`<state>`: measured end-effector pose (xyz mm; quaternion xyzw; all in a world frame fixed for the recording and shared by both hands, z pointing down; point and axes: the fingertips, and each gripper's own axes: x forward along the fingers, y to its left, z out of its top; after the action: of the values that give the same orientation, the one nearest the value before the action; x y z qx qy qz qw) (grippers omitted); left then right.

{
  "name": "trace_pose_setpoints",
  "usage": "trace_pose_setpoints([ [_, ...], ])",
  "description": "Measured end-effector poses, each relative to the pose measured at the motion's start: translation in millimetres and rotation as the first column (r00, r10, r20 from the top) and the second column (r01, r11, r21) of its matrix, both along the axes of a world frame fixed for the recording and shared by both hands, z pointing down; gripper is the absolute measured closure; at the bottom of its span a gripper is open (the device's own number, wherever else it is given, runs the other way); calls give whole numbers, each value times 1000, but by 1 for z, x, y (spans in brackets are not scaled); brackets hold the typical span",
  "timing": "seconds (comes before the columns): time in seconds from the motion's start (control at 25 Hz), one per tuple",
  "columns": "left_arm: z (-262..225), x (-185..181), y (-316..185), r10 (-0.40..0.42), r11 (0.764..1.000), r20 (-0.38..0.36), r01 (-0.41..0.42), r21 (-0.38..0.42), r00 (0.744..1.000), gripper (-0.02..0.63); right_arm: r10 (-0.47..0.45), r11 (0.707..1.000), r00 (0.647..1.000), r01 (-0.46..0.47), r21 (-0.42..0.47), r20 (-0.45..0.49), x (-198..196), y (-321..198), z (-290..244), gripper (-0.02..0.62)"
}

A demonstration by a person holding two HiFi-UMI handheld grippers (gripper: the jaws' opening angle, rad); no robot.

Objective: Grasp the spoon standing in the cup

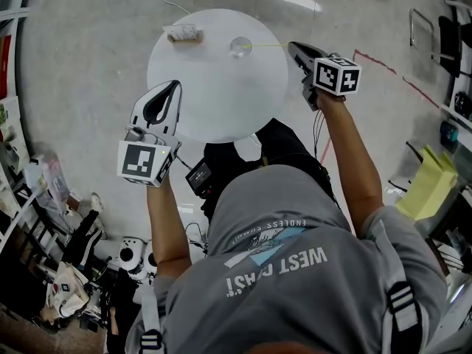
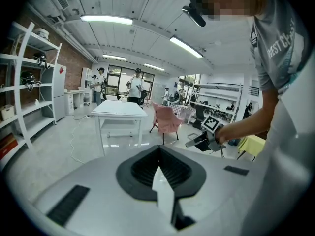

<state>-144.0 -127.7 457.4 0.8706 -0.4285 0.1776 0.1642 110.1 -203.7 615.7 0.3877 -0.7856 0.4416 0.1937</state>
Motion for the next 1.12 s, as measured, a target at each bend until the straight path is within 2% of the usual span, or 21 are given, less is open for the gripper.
trace_pose_setpoints([
  [0.28, 3, 1, -3, 5, 1000, -3, -5, -13, 1000, 601, 21, 1000, 1000, -20, -22, 24, 2, 1, 6, 588],
  [0.52, 3, 3, -3, 12, 1000, -4, -12, -21, 1000, 601, 54, 997, 988, -45, -68, 147, -3, 9, 3, 592],
  [1.12, 5, 3, -2, 22, 999, -6, -22, -27, 1000, 601, 138, 983, 972, -111, -149, 191, 26, 34, 14, 592],
])
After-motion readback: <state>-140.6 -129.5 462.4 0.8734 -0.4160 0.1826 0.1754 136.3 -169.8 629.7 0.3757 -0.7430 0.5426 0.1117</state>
